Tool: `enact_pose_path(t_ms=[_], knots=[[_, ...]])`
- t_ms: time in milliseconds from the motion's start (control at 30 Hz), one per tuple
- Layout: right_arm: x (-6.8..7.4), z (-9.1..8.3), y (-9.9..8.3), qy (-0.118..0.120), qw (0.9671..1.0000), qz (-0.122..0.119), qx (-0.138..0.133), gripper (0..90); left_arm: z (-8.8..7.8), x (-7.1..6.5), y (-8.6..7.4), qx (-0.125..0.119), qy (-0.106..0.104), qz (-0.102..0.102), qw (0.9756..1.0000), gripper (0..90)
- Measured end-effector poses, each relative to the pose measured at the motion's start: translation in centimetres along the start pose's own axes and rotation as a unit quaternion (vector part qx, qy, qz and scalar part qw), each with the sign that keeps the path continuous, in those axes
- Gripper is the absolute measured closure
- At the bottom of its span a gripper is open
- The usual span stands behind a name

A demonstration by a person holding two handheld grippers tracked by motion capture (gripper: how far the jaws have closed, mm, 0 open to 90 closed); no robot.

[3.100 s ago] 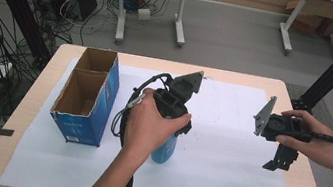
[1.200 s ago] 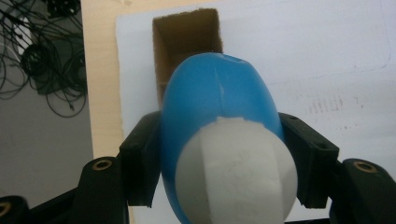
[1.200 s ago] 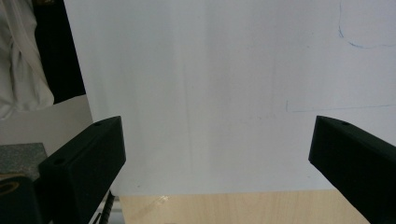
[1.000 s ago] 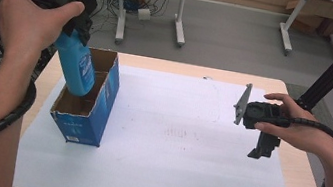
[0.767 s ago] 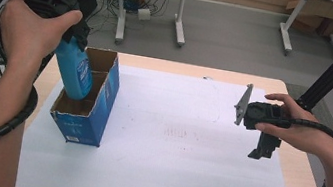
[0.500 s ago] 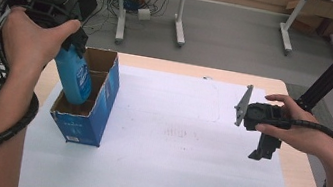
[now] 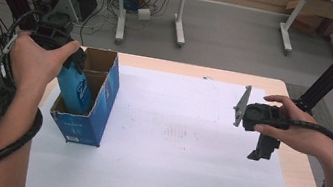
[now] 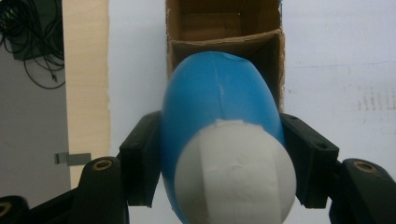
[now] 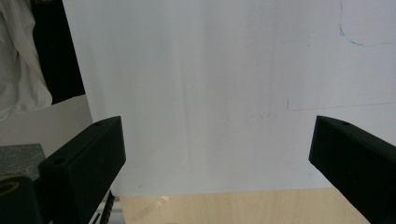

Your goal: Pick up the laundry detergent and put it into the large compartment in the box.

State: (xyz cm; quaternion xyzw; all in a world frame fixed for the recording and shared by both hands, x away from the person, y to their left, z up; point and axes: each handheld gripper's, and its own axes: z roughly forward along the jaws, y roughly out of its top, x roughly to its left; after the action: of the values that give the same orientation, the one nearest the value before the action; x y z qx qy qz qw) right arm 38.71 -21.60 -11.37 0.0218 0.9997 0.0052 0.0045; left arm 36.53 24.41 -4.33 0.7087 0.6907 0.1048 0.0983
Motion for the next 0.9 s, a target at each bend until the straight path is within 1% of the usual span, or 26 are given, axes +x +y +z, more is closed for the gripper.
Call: enact_pose_path(t_ms=[100,300,333,400,467,633,733,767,833,900], knots=[[0.0,0.1,0.0,0.002,1.0,0.002,0.0,3.7,1.0,-0.1,0.1,0.006,-0.002,0.001,1.0,37.5],[-0.1,0.3,0.0,0.003,1.0,0.005,0.001,3.7,2.7,-0.5,-0.1,0.011,-0.002,0.004,0.9999,37.5],[-0.2,0.3,-0.1,0.006,1.0,0.007,0.001,3.7,3.3,-0.6,-0.1,0.013,-0.001,0.006,0.9999,37.6],[-0.3,0.4,-0.1,0.007,1.0,0.007,0.0,3.7,3.5,-0.7,-0.1,0.013,-0.001,0.004,0.9999,37.6],[-0.3,0.5,-0.1,0.008,0.9999,0.007,0.0,3.7,4.2,-0.7,-0.3,0.013,-0.003,0.004,0.9999,37.6],[-0.5,0.7,-0.2,0.011,0.9999,0.011,0.0,3.7,4.9,-1.0,-0.5,0.013,-0.003,0.002,0.9999,37.6],[-0.5,0.8,-0.2,0.012,0.9999,0.008,-0.002,3.6,5.4,-1.2,-0.5,0.013,-0.002,0.001,0.9999,37.6],[-0.5,0.8,-0.1,0.012,0.9999,0.006,-0.002,3.7,5.6,-1.3,-0.5,0.015,0.0,0.004,0.9999,37.6],[-0.6,0.8,-0.2,0.012,0.9999,0.003,-0.003,3.7,6.0,-1.4,-0.6,0.013,0.001,0.003,0.9999,37.6],[-0.6,0.8,-0.2,0.013,0.9999,0.005,-0.002,3.7,6.2,-1.6,-0.6,0.014,0.004,0.005,0.9999,37.6]])
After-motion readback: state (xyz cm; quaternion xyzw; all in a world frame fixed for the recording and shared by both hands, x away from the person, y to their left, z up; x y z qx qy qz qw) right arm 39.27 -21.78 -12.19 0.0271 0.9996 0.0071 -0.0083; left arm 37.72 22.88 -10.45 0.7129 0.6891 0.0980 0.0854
